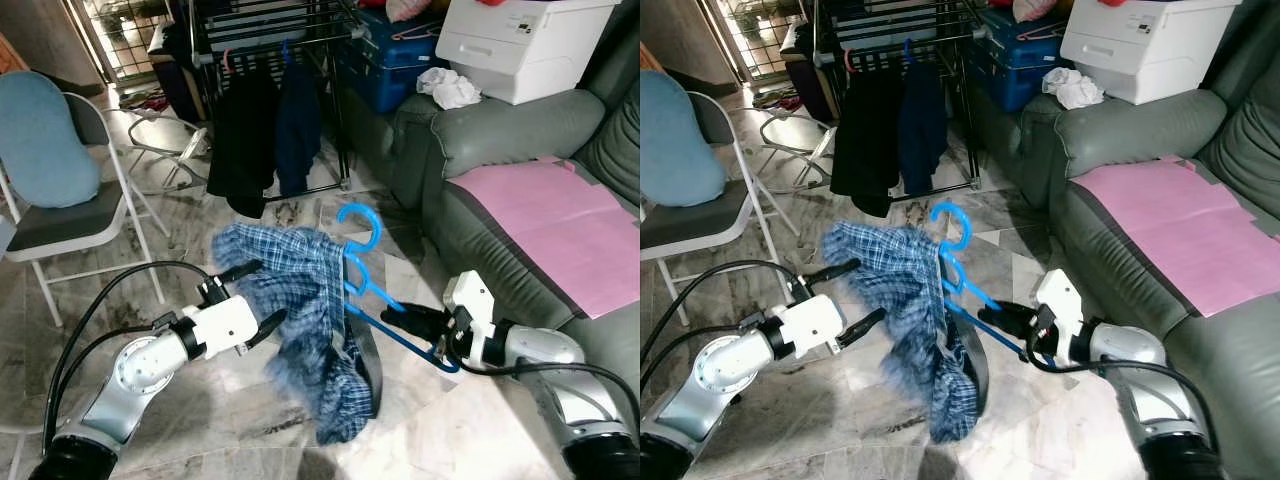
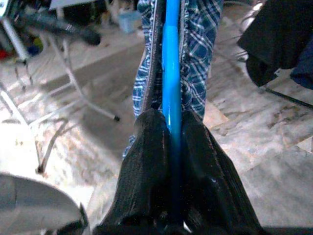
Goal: Hang hanger
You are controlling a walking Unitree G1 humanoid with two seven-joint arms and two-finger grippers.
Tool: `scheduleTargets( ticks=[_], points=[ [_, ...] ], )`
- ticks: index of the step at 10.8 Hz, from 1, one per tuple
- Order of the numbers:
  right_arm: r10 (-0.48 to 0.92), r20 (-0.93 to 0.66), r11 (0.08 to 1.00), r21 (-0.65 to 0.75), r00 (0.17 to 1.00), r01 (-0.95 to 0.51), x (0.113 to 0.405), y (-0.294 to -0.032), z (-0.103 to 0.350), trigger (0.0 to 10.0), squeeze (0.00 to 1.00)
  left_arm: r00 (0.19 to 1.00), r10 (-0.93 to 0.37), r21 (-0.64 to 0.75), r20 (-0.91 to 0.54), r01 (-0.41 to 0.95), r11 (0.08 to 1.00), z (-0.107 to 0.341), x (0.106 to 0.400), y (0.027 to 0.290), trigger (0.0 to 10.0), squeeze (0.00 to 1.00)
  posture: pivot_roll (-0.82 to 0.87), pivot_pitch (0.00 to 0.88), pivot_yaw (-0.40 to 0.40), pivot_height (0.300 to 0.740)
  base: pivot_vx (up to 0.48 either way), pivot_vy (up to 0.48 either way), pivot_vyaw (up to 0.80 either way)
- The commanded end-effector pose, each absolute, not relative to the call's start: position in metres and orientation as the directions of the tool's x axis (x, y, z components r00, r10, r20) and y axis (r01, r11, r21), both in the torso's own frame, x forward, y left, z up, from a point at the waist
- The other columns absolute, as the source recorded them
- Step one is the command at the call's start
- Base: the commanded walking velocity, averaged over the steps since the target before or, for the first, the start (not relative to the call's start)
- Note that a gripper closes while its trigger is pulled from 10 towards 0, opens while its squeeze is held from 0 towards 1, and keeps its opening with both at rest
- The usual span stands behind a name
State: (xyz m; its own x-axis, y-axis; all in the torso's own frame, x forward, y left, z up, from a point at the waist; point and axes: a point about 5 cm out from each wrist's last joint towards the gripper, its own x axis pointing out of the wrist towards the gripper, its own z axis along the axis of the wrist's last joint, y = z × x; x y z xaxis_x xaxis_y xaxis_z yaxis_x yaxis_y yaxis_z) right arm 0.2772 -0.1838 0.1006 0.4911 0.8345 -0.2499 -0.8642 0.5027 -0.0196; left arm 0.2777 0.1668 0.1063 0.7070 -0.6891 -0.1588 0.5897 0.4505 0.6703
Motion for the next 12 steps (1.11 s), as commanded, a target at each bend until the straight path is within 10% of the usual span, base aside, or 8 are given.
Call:
scheduleTargets(
  ticks=[1,8,10,11,12],
  points=[
    [0.870,-0.268,0.419,-0.040,0.414,-0.907,0.273,-0.178,0.105,10.0,0.00,0.710,-0.682,0.695,-0.175,0.579,0.425,0.111,0.281,0.174,10.0,1.00,-0.06,0.000,0.092,0.740,0.000,0.000,0.00],
    [0.900,-0.369,0.209,-0.096,0.230,-0.973,0.266,-0.175,0.110,10.0,0.00,0.610,-0.729,0.645,-0.310,0.699,0.310,0.105,0.287,0.171,10.0,1.00,-0.07,0.000,0.110,0.740,0.000,0.000,0.00],
    [0.904,-0.379,0.165,-0.117,0.197,-0.979,0.267,-0.172,0.112,10.0,0.00,0.547,-0.755,0.607,-0.363,0.753,0.254,0.107,0.291,0.171,10.0,0.00,-0.07,0.000,0.111,0.740,0.000,0.000,0.00],
    [0.899,-0.397,0.142,-0.137,0.186,-0.980,0.267,-0.173,0.112,10.0,0.00,0.525,-0.761,0.584,-0.380,0.774,0.243,0.110,0.295,0.173,3.6,0.00,-0.07,0.000,0.114,0.740,0.000,0.000,0.00],
    [0.891,-0.416,0.130,-0.150,0.182,-0.980,0.268,-0.175,0.112,10.0,0.00,0.508,-0.760,0.563,-0.404,0.793,0.231,0.112,0.300,0.176,0.0,0.00,-0.07,0.000,0.116,0.740,0.000,0.000,0.00]
  ],
)
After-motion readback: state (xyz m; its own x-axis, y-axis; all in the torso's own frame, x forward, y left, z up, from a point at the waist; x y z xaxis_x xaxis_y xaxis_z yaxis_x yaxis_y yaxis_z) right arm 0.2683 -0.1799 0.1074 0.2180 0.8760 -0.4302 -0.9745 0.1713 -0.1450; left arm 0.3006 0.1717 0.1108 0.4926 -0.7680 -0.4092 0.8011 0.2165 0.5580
